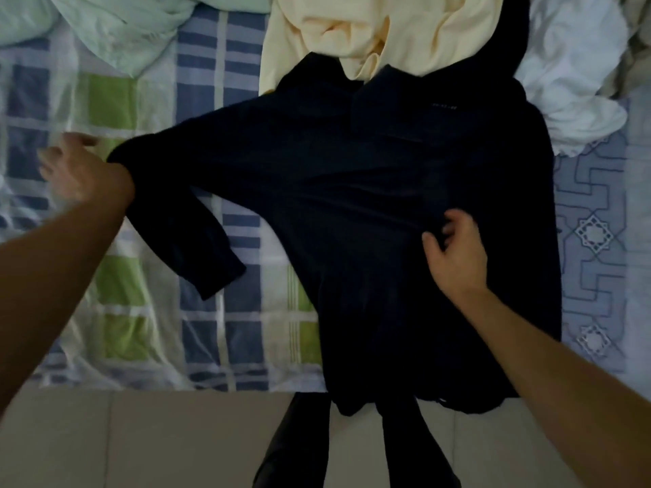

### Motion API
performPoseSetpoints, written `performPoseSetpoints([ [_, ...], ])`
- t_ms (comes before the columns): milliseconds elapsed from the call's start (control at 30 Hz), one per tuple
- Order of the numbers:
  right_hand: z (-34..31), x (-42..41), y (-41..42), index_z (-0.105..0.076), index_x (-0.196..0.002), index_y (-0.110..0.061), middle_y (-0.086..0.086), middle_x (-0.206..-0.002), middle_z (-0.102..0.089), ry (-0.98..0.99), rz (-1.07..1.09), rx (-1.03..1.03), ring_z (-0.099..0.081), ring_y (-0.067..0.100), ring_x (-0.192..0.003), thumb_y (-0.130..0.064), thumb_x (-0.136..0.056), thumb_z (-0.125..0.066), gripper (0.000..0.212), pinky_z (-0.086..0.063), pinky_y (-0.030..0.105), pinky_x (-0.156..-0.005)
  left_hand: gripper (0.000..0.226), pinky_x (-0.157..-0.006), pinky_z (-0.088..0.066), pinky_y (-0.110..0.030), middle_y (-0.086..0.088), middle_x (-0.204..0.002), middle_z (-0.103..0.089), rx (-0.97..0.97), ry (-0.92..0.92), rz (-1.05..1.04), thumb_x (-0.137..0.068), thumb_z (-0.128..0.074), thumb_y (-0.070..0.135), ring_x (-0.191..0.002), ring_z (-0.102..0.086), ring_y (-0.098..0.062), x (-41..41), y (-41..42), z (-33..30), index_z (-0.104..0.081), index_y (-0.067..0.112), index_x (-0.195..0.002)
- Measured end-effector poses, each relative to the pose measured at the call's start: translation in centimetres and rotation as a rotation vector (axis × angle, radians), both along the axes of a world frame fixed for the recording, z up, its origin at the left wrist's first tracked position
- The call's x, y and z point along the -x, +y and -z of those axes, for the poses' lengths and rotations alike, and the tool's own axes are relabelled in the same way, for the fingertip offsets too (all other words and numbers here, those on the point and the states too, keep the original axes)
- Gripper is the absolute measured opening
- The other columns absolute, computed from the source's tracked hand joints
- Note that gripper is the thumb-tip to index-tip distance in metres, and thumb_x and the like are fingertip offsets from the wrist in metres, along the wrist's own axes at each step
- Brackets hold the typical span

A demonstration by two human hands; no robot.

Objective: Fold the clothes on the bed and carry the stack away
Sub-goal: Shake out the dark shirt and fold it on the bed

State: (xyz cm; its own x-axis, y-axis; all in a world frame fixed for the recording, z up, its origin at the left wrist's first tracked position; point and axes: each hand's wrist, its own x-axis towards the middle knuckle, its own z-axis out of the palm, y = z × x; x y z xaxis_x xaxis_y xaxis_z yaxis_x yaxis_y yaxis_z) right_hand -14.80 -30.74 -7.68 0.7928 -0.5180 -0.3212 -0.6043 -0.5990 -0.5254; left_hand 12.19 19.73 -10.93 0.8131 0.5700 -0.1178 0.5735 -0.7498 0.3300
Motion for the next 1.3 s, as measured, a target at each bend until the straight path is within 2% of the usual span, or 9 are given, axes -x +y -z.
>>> performPoseSetpoints([
  [167, 0.5, 10.2, 0.8, -0.063, -0.113, -0.021, -0.010, -0.089, -0.067, 0.203, 0.165, -0.129, -0.066, 0.010, -0.078, -0.051, -0.091, -0.070, 0.038, -0.053, 0.026, -0.069, 0.042, -0.107, -0.032, -0.044, -0.014, -0.136, -0.049, -0.116, -0.152, 0.531, -0.086, -0.056, 0.027, -0.124, -0.046, -0.038, 9.0, -4.6, -1.3, -0.049, 0.026, -0.127],
  [267, 0.9, 14.6, 1.5, -0.068, -0.090, -0.016, 0.002, -0.079, -0.074, 0.330, 0.305, -0.392, -0.073, 0.021, -0.072, -0.041, -0.086, -0.081, 0.028, -0.062, 0.039, -0.071, 0.022, -0.094, -0.043, -0.045, -0.011, -0.113, -0.060, 0.119, -0.146, 0.772, -0.093, -0.056, 0.021, -0.105, -0.055, -0.036, 18.1, -9.5, -1.7, -0.058, 0.019, -0.115],
  [467, 1.2, 19.4, 3.8, -0.076, -0.098, -0.024, -0.007, -0.094, -0.080, 0.473, 0.129, -0.718, -0.076, 0.014, -0.093, -0.012, -0.083, -0.085, 0.022, -0.061, 0.022, -0.078, 0.023, -0.070, -0.050, -0.018, 0.010, -0.086, -0.072, 0.655, 0.379, 0.373, -0.093, -0.064, 0.009, -0.076, -0.066, 0.001, 35.5, -17.5, -0.4, -0.065, 0.033, -0.091],
  [600, 1.3, 20.9, 4.4, -0.068, -0.107, -0.042, -0.014, -0.113, -0.073, 0.435, 0.058, -0.765, -0.070, 0.001, -0.099, -0.026, -0.096, -0.072, 0.020, -0.053, 0.011, -0.078, 0.038, -0.074, -0.053, -0.030, 0.000, -0.079, -0.073, 0.864, 0.476, 0.170, -0.082, -0.056, -0.014, -0.079, -0.068, -0.017, 41.8, -20.8, 0.7, -0.066, 0.022, -0.081],
  [767, -0.2, 23.2, 3.6, -0.068, -0.128, -0.034, -0.011, -0.126, -0.072, 0.225, 0.277, -0.962, -0.067, 0.011, -0.117, -0.036, -0.103, -0.060, 0.027, -0.053, 0.035, -0.101, 0.029, -0.081, -0.056, -0.035, -0.006, -0.093, -0.071, 0.800, 0.458, -0.061, -0.086, -0.054, -0.011, -0.094, -0.069, -0.027, 48.8, -22.3, 1.0, -0.062, 0.016, -0.094],
  [900, -2.9, 23.6, 2.9, -0.076, -0.118, -0.030, 0.000, -0.123, -0.075, 0.153, 0.391, -1.131, -0.072, 0.021, -0.113, -0.037, -0.100, -0.065, 0.022, -0.060, 0.042, -0.093, 0.050, -0.078, -0.056, -0.027, -0.002, -0.097, -0.064, 0.922, 0.435, -0.145, -0.080, -0.068, -0.015, -0.095, -0.067, -0.024, 53.6, -24.7, 0.4, -0.055, 0.010, -0.121],
  [1000, -4.8, 23.7, 2.3, -0.075, -0.121, -0.020, 0.008, -0.127, -0.073, 0.178, 0.391, -1.259, -0.071, 0.027, -0.116, -0.035, -0.095, -0.073, 0.030, -0.061, 0.042, -0.091, 0.065, -0.072, -0.057, -0.031, -0.003, -0.108, -0.062, 0.989, 0.524, -0.213, -0.082, -0.082, 0.008, -0.092, -0.066, -0.019, 55.3, -27.5, 0.4, -0.045, 0.020, -0.133],
  [1167, -5.6, 23.9, 1.1, -0.071, -0.125, -0.011, 0.013, -0.125, -0.073, 0.272, 0.411, -1.315, -0.072, 0.030, -0.111, -0.018, -0.083, -0.075, 0.043, -0.062, 0.040, -0.083, 0.048, -0.070, -0.061, -0.045, -0.017, -0.112, -0.068, 1.717, 0.453, -1.039, -0.098, -0.061, 0.042, -0.096, -0.070, -0.033, 53.6, -30.4, 1.1, -0.058, 0.002, -0.126],
  [1300, -4.8, 24.3, 0.5, -0.067, -0.130, -0.006, 0.020, -0.129, -0.069, 0.295, 0.522, -1.350, -0.070, 0.039, -0.107, -0.018, -0.071, -0.068, 0.061, -0.060, 0.043, -0.065, 0.055, -0.088, -0.060, -0.053, -0.020, -0.133, -0.067, 2.093, 0.293, -1.071, -0.095, -0.064, 0.050, -0.118, -0.068, -0.041, 53.3, -30.5, 0.7, -0.070, 0.007, -0.129],
])
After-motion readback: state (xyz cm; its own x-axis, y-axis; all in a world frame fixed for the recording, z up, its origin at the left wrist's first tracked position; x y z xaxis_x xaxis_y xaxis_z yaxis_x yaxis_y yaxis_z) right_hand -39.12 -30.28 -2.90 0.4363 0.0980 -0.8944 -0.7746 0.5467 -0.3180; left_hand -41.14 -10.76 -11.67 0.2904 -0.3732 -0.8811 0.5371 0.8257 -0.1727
